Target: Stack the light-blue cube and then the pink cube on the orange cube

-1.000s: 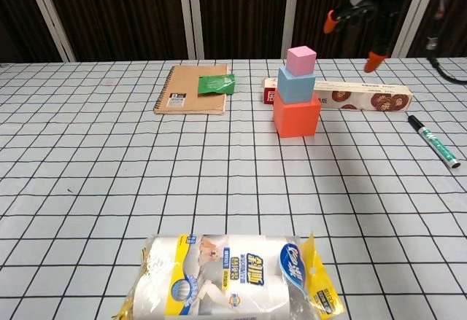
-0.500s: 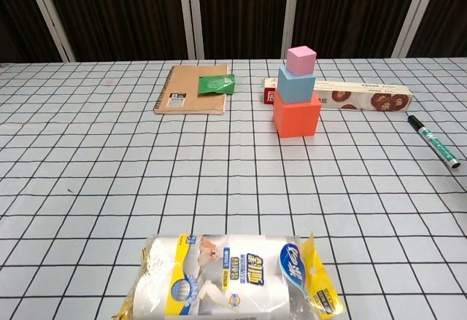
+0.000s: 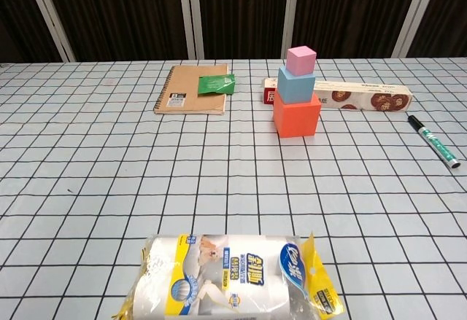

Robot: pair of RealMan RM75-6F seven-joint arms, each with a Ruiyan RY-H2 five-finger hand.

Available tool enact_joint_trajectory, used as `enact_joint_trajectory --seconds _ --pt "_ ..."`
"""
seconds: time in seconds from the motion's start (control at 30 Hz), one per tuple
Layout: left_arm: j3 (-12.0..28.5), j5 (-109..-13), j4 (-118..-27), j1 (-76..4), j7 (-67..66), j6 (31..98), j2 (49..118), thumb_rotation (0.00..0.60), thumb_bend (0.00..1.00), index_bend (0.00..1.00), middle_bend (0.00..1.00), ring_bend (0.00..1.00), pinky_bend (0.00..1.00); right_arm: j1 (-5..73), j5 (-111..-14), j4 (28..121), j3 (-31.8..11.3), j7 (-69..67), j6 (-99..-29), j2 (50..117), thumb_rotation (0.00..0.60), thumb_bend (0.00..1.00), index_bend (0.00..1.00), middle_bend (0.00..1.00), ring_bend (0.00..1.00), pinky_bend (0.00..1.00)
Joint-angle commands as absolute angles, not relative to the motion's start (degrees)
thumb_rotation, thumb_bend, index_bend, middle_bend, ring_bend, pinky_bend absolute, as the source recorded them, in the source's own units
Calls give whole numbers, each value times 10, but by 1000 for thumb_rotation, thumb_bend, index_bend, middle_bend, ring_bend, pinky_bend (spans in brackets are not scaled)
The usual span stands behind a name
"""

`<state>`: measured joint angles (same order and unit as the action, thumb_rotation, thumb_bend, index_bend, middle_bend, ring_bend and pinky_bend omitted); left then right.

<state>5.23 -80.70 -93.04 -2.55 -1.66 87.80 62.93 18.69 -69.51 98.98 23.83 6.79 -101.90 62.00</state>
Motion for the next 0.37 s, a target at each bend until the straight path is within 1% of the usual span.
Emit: enact_joint_trajectory --seconds 0.03,0.37 --pt "52 -810 -930 -26 -14 879 629 600 114 31 0 0 0 158 -688 976 201 104 -1042 635 600 259 0 0 0 0" --pt "45 -831 -925 -29 -15 880 631 600 114 31 0 0 0 136 -748 936 167 83 -1001 639 600 259 0 0 0 0"
